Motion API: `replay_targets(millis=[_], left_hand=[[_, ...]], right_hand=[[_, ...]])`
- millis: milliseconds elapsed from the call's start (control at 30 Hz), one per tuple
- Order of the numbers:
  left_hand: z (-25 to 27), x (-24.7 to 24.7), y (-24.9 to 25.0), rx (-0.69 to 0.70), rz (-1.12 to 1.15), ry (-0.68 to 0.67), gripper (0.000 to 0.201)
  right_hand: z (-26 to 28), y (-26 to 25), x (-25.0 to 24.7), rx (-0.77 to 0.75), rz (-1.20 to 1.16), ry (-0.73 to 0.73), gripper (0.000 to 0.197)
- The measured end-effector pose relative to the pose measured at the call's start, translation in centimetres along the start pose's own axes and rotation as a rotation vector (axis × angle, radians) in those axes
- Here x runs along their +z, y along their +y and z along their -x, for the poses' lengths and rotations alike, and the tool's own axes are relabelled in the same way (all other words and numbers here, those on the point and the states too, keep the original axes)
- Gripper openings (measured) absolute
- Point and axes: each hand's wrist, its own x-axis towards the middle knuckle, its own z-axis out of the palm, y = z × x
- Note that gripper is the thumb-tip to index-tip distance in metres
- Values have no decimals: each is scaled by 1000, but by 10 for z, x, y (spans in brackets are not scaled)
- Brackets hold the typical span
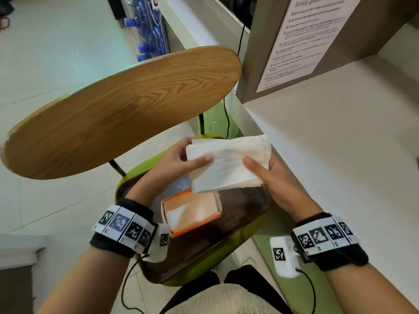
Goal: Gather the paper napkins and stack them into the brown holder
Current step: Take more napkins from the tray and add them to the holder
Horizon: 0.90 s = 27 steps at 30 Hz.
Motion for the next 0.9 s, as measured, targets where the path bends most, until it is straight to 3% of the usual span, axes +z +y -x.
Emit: replay_targets(millis=[133,300,367,500,600,667,833,900], left_hand=[[-15,46,20,-39,350,14,51],[-43,117,43,-166,616,-153,94],[-48,153,51,-151,678,-235,101],[-53,234,71,-48,693,-215,82],[-57,291,88,13,643,-60,73],[-58,327,98,47,624,12,80],[-49,411,111,121,555,-52,99],[-42,438,111,144,479,-110,94]], right_hand=[[15,-17,-24,-75,-176,115,54],[38,-38,-67,-135,-444,283,46],[50,-45,-88,-161,-503,327,45],[81,-54,-131,-209,-480,340,44],[103,-54,-161,-241,-454,351,47],[114,-54,-184,-257,-506,403,47],[141,-62,-237,-372,-629,559,54],[150,-63,-252,-396,-628,598,52]])
